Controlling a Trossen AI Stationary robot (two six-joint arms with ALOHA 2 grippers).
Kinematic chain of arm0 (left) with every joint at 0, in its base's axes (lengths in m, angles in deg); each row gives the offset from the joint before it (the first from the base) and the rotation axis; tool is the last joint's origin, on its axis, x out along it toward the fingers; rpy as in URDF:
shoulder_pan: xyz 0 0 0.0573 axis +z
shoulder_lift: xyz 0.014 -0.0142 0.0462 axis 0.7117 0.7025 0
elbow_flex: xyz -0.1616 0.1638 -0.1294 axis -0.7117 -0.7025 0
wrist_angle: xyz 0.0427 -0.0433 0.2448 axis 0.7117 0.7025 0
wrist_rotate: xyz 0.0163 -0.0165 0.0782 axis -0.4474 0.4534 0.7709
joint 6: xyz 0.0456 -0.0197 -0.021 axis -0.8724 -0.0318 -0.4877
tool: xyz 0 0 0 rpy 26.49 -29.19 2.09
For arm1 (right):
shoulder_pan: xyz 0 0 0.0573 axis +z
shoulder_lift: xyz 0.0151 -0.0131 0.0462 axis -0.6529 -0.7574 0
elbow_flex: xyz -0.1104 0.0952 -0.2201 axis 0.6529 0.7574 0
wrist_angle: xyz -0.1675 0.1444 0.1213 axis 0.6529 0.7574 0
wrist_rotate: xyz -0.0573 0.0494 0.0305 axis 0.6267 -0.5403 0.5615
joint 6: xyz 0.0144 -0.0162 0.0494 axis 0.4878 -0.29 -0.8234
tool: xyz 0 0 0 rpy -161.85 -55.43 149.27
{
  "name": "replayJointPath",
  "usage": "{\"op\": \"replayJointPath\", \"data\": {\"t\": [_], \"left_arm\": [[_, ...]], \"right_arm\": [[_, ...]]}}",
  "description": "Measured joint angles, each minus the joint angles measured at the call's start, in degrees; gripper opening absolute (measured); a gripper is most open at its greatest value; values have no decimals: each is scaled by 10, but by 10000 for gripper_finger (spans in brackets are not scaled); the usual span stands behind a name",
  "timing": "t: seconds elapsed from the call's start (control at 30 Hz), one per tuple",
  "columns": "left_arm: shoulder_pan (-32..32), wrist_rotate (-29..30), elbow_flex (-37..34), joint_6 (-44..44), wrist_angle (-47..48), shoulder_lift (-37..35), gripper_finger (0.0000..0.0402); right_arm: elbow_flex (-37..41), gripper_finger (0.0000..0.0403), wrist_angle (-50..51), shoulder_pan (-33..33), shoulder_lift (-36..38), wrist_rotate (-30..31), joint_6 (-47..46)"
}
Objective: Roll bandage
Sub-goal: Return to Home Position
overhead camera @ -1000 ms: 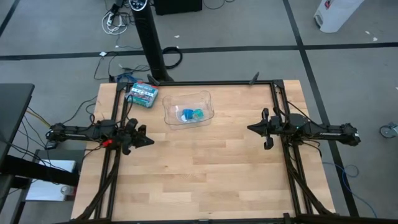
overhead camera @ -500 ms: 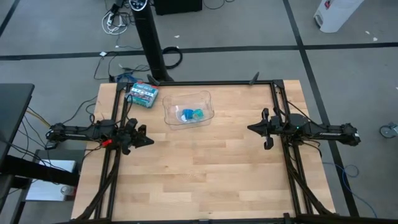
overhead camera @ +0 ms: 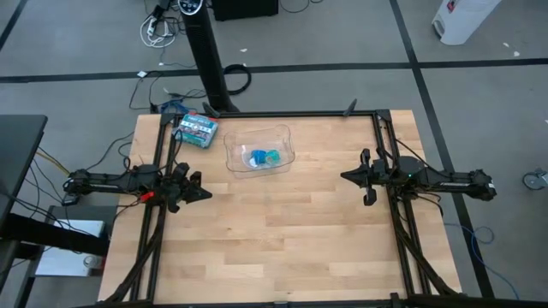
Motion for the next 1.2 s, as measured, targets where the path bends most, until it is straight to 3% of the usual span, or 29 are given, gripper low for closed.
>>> {"op": "replayJointPath", "data": {"t": [1.2], "left_arm": [[0, 0, 0, 0, 0, 0, 6]], "right_arm": [[0, 6, 0, 0, 0, 0, 0]]}}
